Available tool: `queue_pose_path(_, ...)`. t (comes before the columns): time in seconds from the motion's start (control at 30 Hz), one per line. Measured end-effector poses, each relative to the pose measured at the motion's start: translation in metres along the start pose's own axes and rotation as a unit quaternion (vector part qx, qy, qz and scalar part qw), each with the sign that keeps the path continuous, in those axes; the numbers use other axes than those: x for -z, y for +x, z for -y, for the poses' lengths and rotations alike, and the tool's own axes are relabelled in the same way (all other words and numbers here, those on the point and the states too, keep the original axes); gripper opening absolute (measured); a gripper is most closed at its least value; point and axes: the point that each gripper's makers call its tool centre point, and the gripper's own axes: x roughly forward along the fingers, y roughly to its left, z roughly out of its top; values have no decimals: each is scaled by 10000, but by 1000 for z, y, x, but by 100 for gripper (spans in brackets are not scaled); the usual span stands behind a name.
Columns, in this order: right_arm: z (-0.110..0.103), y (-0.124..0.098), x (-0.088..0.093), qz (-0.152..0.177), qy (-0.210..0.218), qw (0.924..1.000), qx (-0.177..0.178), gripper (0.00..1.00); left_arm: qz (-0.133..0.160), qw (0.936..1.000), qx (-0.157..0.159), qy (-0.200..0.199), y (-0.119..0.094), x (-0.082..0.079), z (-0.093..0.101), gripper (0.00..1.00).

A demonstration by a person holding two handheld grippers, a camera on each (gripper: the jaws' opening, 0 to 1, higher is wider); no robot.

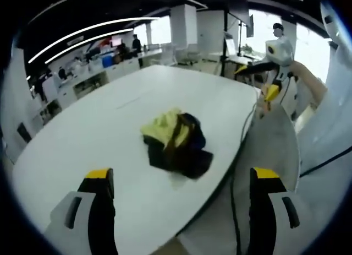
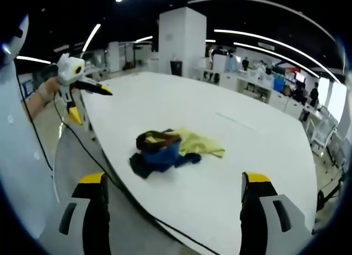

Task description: Fold the garment on the visible template until the final outline fits inside the template.

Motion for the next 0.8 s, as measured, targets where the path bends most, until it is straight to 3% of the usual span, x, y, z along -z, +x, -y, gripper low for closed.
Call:
queue_pose_path(0.1,-2,2,-1,46,-8,9999,-96,100,88,10000,42,-5,-2,-5,-2,100)
queue_pose_path(0.33,2,13,0,-50,-74,9999,-129,100,-98,9999,-30,78,3,0,-7,100)
queue_pose_path(0.8,-6,25,-3,-88,-164,9995,-264,100,-92,9999,-8,79,3,2,-11,100)
